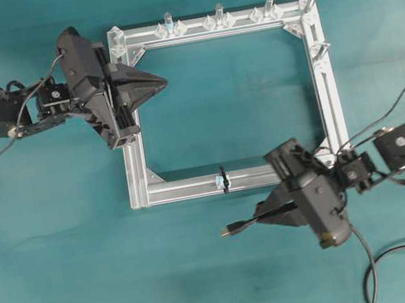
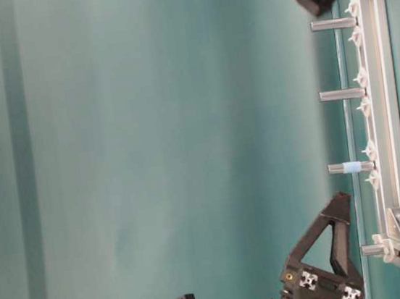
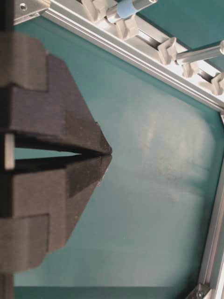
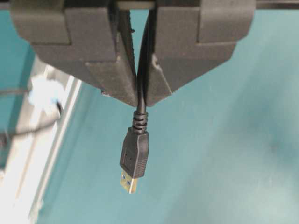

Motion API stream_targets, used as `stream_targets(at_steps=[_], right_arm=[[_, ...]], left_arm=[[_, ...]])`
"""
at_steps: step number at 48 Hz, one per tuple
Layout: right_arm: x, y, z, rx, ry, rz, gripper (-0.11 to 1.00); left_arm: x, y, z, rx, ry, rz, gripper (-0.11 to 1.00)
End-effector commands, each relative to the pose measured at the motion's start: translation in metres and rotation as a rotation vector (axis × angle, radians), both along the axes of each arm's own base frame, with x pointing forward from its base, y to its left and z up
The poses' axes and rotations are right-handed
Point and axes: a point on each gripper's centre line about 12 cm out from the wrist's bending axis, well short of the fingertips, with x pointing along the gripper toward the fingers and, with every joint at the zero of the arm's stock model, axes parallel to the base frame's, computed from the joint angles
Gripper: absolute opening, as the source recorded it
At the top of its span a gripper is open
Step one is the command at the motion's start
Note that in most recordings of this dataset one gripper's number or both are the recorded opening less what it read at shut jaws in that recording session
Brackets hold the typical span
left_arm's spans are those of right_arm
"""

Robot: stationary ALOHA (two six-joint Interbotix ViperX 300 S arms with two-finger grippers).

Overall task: Insert the wire through the string loop located in the center.
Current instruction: 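Lift the cable and carry the plug toward the zip-tie loop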

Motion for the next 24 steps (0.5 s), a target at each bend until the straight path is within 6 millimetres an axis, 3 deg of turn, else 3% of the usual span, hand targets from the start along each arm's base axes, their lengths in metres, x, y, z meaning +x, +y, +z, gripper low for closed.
stream_targets(at_steps=[1,24], right_arm=[[-0.005,-0.007,0.015,0.009,-0.04,-0.014,0.07],[-0.028,-0.044,0.012,-0.003,0.005,-0.116,0.07]], left_arm=[[0.002,-0.001,0.01,0.006,-0.032,-0.004,0.0],[0.0,-0.001,0.008,0.003,-0.026,-0.004,0.0]])
